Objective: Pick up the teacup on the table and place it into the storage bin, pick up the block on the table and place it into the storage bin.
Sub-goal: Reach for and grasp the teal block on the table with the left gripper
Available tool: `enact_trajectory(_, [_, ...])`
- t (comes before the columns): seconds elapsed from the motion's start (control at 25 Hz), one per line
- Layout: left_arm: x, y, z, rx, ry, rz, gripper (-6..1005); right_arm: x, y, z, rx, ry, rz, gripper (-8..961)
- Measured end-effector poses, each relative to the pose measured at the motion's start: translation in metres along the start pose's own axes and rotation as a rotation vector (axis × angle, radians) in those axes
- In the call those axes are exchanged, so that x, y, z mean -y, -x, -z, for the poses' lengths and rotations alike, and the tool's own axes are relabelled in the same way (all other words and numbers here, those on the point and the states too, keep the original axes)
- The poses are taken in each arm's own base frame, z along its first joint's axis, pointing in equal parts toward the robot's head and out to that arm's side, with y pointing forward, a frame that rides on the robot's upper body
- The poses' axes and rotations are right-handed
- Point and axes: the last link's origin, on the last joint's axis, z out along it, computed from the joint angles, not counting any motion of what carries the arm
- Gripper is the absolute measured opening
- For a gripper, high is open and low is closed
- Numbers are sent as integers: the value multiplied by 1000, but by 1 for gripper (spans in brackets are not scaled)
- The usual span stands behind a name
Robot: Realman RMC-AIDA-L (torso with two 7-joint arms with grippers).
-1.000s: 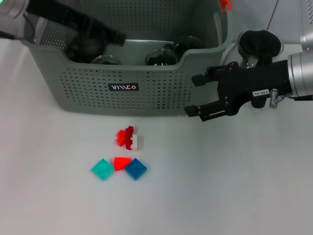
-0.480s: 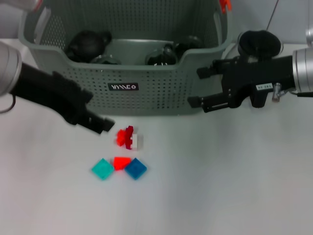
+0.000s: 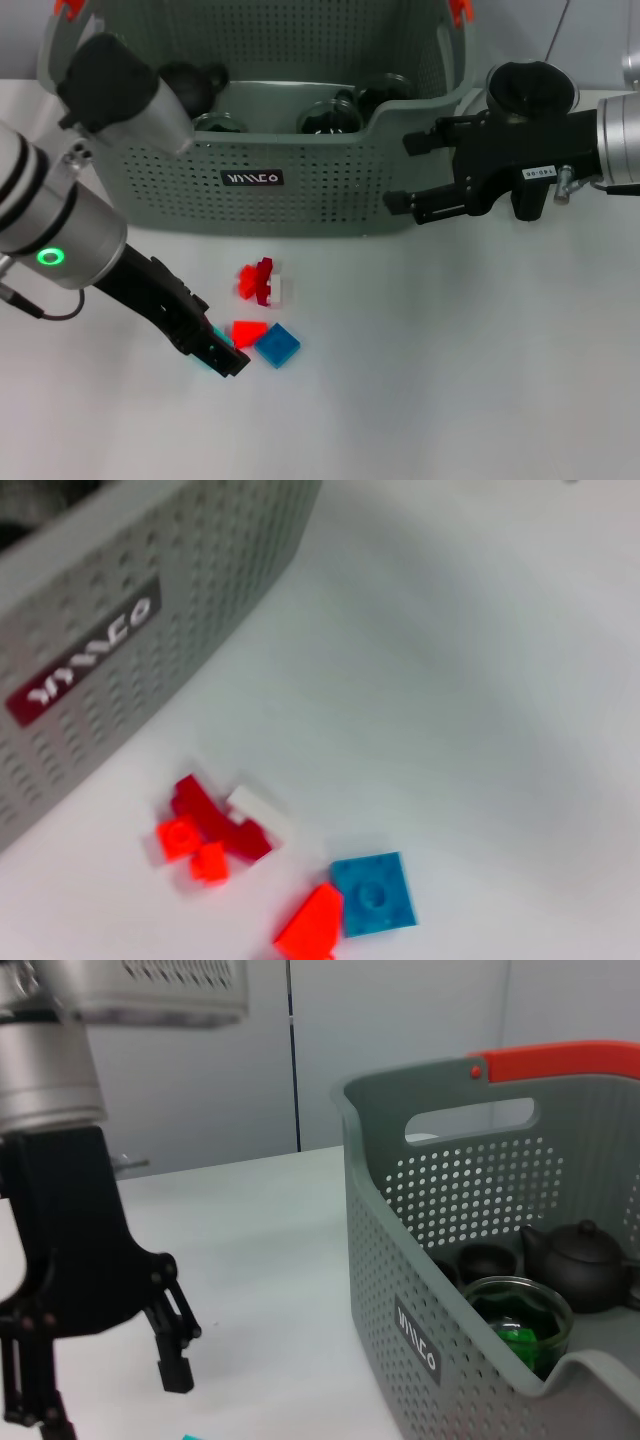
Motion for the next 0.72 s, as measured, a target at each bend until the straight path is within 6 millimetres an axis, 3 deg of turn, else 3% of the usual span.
enact_trajectory(0.72, [16, -9, -47, 130, -196, 173, 887, 0, 1, 0, 1, 1, 19, 878])
